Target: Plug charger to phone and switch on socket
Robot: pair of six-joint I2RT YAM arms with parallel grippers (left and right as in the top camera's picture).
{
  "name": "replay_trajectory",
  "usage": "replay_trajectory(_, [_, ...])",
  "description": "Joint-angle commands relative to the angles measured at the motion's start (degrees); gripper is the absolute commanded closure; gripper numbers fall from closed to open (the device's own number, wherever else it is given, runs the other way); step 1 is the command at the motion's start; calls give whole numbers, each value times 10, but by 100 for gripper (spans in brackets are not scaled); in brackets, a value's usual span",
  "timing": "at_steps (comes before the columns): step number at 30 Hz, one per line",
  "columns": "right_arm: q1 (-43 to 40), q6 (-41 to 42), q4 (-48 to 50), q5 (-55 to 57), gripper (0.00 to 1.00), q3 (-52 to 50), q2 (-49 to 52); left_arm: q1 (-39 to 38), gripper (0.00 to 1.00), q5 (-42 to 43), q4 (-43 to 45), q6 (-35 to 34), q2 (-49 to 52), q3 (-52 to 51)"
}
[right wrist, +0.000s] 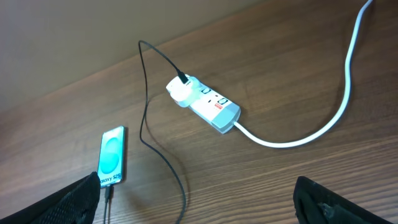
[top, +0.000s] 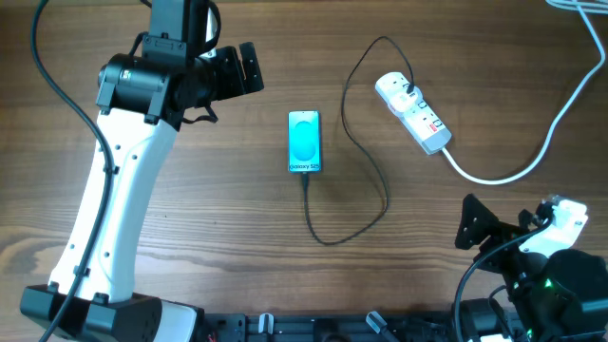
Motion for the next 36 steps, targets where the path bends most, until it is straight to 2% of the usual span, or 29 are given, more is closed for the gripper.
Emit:
replay_trajectory(1, [3,-3,1,7,0,-4,-8,3,0,-6,2,-5,3,-3])
replay_trajectory(4, [3,-4,2,-2,0,-4,-14,3,0,-5,2,-5,3,-3])
replay_trajectory(11, [3,-27,5,-120,0,-4,-49,3,0,-5,2,-5,3,-3])
replay_trajectory(26, [3,-34,-33,-108,0,-4,-49,3,0,-6,2,-5,3,-3])
replay_trajectory(31, [3,-79,-28,-109,0,-10,-49,3,0,-5,2,-5,3,-3])
replay_trajectory(34, [3,-89,8,-112,0,-45,-51,3,0,-5,2,-5,3,-3])
replay_trajectory(36, [-1,-143,81,-141,0,-97,-51,3,0,-6,2,-5,3,-3])
